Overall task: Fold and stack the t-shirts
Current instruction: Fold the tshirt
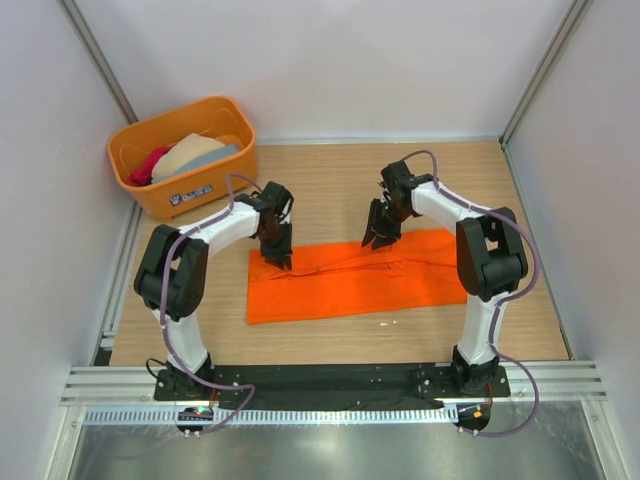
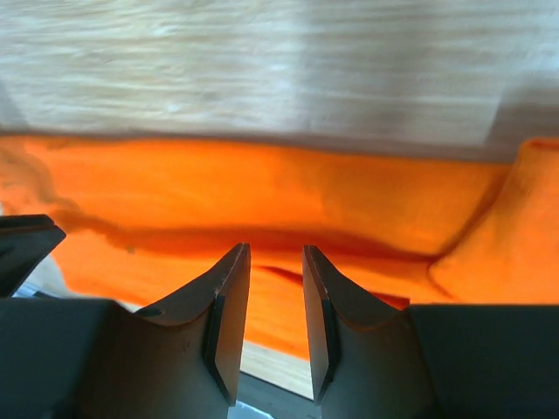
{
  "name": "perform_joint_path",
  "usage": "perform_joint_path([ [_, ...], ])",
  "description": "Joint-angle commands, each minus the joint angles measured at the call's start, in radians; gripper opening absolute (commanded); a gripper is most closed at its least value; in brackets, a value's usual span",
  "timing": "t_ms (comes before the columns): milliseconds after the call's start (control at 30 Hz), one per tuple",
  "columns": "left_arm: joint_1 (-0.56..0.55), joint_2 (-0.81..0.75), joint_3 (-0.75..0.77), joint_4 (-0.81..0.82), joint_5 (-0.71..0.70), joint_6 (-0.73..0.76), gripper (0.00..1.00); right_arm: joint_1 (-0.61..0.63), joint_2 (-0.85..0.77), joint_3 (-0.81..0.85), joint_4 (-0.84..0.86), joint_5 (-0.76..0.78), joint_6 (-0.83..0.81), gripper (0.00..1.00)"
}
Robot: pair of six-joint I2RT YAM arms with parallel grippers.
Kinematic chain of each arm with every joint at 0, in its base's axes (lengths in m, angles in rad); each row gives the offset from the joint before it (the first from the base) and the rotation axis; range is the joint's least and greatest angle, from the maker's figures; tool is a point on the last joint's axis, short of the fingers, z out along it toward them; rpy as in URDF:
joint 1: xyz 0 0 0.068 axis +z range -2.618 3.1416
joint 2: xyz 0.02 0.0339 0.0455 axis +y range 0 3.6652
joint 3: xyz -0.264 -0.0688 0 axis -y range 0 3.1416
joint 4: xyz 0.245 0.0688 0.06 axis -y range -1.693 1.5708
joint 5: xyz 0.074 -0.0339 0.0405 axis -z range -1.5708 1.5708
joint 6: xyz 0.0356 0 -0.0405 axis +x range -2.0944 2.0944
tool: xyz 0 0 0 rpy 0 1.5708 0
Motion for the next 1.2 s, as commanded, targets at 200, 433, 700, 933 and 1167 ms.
perform_joint_path([
  [200, -0.017, 0.052, 0.021, 0.026, -0.007, -0.002, 0.22, -0.007, -0.075, -0.026, -0.060, 0.075, -0.059, 0.37],
  [433, -0.029, -0.019, 0.004, 0.022, 0.009, -0.011, 0.23, -0.097, -0.111, 0.035, -0.051, 0.291, -0.020, 0.63],
  [700, -0.041, -0.048, 0.039, -0.001, 0.015, -0.020, 0.23, -0.105, 0.133, 0.275, -0.147, 0.356, -0.102, 0.58],
  [933, -0.043, -0.060, 0.022, 0.002, 0.016, -0.022, 0.23, -0.104, 0.178, 0.293, -0.155, 0.368, -0.116, 0.45],
  [1167, -0.043, -0.051, 0.031, 0.002, 0.024, -0.017, 0.23, -0.104, 0.168, 0.298, -0.164, 0.392, -0.114, 0.08],
])
